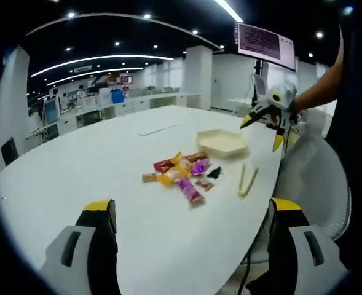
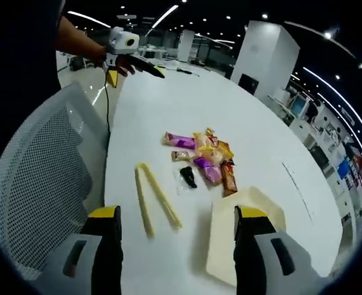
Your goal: Place the target food into the container with the food tongs after gripping and lifting it, then release it inside without dropping or visibly crushing the food.
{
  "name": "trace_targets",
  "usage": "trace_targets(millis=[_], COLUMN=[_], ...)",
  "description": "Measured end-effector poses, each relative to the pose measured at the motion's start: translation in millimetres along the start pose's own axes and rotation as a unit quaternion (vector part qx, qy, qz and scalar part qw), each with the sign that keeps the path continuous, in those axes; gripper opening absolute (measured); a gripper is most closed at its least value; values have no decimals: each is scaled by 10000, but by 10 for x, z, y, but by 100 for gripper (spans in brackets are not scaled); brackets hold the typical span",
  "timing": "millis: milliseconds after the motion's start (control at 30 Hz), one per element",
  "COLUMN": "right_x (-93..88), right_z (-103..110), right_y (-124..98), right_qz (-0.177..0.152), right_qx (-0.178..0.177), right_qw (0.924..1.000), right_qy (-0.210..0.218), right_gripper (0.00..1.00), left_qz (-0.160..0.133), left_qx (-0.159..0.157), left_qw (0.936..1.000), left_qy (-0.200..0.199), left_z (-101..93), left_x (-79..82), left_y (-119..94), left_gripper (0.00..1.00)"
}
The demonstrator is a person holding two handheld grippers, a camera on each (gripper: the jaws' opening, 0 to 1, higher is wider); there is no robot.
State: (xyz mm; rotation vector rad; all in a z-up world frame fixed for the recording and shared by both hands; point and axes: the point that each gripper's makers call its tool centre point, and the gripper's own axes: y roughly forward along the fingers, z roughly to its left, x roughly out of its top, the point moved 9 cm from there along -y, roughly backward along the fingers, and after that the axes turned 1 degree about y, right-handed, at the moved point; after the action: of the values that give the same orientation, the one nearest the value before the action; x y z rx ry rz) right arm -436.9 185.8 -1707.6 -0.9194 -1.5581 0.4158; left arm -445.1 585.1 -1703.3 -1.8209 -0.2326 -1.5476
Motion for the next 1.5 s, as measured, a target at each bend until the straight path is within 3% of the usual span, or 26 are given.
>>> trace_targets(millis=[100,167,400,567,633,733,833,933,1033,1233,1300,1400,1433,1467,1500], right_x=[-7,-52,-241,-274,-313,-339,-345,-353,-366,-359,-362,-320,-295,-296,-286], right_z=[5,3,-12,-38,-34,-52,-64,-28,10,5,-5,-48,-54,-55,-60], right_y=[77,145,417,535,597,638,667,681,693,705,705,732,741,738,750], right_qz=[-72,-77,168,169,271,288,285,355,442,476,494,778,869,1010,1008], right_qx=[257,447,932,977,953,1056,1083,1291,1182,1154,1179,1067,999,944,1004], right_qw=[9996,9989,9953,9949,9948,9940,9937,9908,9906,9907,9902,9900,9904,9904,9898], right_qy=[-80,-134,-183,-189,-253,-74,-3,-197,-528,-535,-553,-501,-400,10,-34], right_gripper=[65,61,56,50,53,43,42,32,31,30,24,12,8,6,5], left_qz=[36,247,134,209,200,189,194,202,219,233,219,197,190,178,173], left_qx=[37,52,82,58,51,26,27,15,20,-25,-22,-7,1,9,11], left_qw=[10000,9997,9999,9998,9998,9998,9998,9998,9998,9997,9997,9998,9998,9998,9998], left_qy=[18,44,27,17,7,-17,-12,-19,-26,-53,-41,-28,-18,-5,-4], left_z=[-60,-93,-178,-197,-198,-193,-187,-188,-196,-217,-209,-197,-195,-184,-182], left_x=[23,-1,50,65,77,91,112,134,144,147,154,178,188,196,200], left_y=[15,20,7,16,16,29,41,57,77,110,120,136,136,133,131], left_gripper=[99,99,99,99,99,99,99,99,99,99,99,99,99,99,99])
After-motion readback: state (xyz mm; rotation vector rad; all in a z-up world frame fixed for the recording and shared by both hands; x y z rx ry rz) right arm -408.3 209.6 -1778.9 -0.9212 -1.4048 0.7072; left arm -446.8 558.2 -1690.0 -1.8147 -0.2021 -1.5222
